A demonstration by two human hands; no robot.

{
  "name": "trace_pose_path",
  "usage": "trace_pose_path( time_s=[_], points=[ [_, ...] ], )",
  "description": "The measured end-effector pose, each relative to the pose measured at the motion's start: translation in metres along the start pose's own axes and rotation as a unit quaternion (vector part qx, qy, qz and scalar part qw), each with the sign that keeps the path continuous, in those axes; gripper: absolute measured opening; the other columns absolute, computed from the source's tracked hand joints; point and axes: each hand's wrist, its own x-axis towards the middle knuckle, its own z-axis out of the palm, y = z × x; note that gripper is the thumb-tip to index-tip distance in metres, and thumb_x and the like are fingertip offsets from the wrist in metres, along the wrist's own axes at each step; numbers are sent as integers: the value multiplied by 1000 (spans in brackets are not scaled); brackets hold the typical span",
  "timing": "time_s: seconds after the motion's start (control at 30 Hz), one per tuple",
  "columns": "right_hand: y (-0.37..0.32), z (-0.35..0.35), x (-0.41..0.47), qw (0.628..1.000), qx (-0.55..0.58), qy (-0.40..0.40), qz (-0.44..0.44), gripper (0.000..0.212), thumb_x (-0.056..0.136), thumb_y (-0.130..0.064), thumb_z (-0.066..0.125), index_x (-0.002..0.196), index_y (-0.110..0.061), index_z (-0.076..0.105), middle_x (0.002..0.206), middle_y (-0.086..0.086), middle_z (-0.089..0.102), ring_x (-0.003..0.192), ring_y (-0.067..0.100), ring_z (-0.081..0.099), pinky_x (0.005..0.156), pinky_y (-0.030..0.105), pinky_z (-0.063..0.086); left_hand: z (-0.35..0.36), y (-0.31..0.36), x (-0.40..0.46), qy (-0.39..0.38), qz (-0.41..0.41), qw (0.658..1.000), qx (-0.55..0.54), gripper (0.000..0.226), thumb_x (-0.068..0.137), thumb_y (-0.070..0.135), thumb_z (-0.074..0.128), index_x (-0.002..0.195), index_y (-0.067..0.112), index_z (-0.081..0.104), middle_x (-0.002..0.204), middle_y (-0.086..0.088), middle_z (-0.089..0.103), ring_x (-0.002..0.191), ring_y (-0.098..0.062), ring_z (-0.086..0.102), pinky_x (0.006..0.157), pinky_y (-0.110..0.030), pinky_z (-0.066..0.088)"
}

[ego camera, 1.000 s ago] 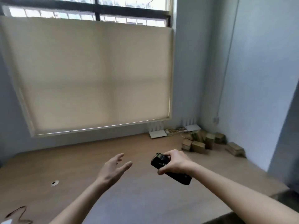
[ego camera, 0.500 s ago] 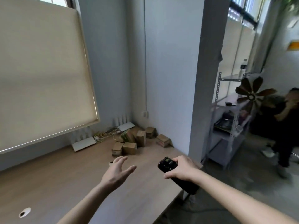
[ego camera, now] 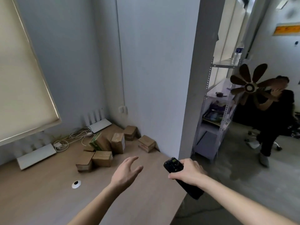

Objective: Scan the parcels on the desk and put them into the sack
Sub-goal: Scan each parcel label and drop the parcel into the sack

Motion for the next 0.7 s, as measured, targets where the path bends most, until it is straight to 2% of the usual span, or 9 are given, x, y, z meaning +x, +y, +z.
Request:
trace_pose_path(
  time_s=[0.17,0.27,0.4,0.57,0.7],
  points=[
    [-16,5,100,1000,11,-13,25,58,55,-66,78,101,-31,70,94,-9,72,85,14,68,73,27,58,9,-20,98,-13,-35,999,-11,71,91,60,58,152,31,37,152,2,47,138,-18,45,112,-37,40],
    [-18,16,150,999,20,-22,45,59,50,-67,76,96,-31,70,89,-11,72,83,12,68,74,27,58,18,-34,146,-19,-50,999,-5,70,91,61,57,151,30,38,155,3,43,141,-17,41,113,-36,38],
    [-17,37,221,996,23,-55,60,63,49,-68,74,99,-31,69,91,-10,72,84,12,69,75,29,60,37,-55,209,-30,-77,997,-2,69,92,60,57,151,28,38,157,2,38,141,-16,40,111,-35,38],
    [-17,72,317,991,37,-107,67,51,64,-58,79,104,-30,67,91,-9,69,83,12,67,77,28,60,59,-88,287,-53,-101,993,10,73,92,58,57,155,33,29,161,5,31,145,-16,35,114,-38,35],
    [-19,107,394,986,70,-137,70,52,62,-58,80,105,-33,66,94,-8,70,87,15,68,79,32,60,73,-114,361,-57,-119,991,23,73,95,54,57,156,32,25,162,4,29,147,-17,32,116,-39,33]
  ],
)
